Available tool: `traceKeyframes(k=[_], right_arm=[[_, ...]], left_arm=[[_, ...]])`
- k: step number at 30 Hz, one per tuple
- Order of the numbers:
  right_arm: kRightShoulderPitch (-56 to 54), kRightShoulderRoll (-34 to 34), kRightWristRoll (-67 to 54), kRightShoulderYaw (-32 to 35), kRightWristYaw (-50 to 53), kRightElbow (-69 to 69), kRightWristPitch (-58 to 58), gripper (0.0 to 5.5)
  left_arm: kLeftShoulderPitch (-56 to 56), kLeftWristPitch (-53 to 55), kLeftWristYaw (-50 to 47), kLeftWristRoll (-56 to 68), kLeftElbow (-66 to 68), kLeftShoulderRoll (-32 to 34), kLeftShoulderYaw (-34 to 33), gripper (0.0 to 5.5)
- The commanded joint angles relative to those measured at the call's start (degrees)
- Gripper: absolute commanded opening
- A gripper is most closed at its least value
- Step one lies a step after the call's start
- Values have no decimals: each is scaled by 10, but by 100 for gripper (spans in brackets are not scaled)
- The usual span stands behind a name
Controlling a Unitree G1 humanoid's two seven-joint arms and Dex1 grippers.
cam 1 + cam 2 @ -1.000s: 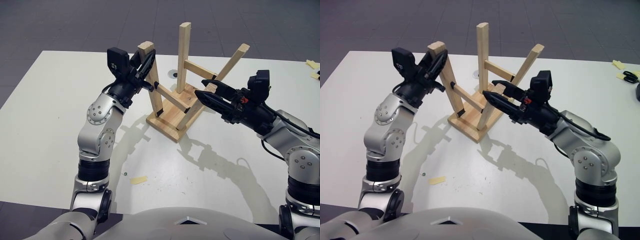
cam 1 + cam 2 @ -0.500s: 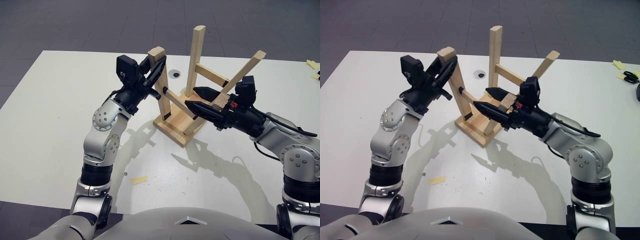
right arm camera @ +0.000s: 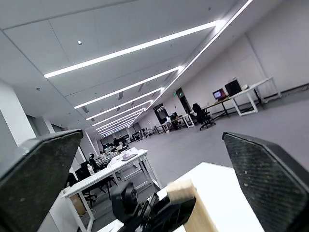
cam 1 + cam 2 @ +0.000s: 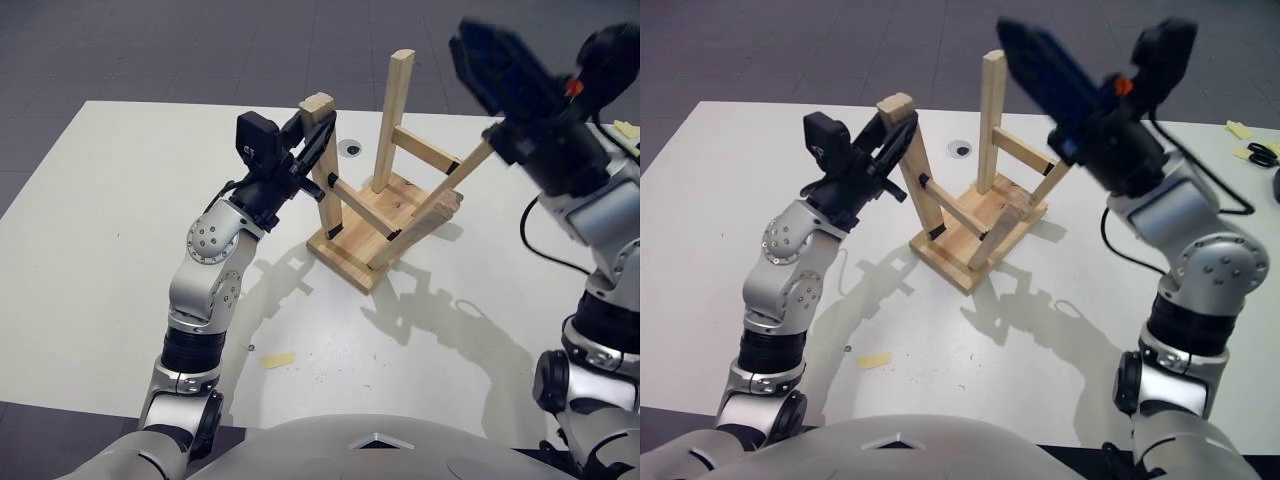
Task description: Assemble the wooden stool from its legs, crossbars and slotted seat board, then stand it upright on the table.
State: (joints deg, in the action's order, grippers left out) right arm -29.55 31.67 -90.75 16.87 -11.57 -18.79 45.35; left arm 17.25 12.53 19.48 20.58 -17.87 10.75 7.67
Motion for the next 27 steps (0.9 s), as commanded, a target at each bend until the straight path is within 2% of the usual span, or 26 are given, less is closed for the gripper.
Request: traceKeyframes(k=[1, 6, 12, 18, 27], right_arm=[[-12, 21, 72, -29, -19, 9, 10, 540], [23, 11, 121, -48, -47, -7, 8, 540], [48, -3, 146, -54, -58, -16, 6, 540], [63, -10, 157, -54, -63, -25, 8, 540], [82, -14, 165, -59, -72, -33, 10, 540]], left_arm=[[-10, 15, 12, -42, 17, 23, 19, 104], [0, 18, -7, -28, 14, 8, 2, 104], [32, 62, -43, 43, -13, -24, -53, 104], [38, 98, -42, 70, -25, -21, -82, 103], [38, 94, -46, 63, -22, -34, -83, 103]])
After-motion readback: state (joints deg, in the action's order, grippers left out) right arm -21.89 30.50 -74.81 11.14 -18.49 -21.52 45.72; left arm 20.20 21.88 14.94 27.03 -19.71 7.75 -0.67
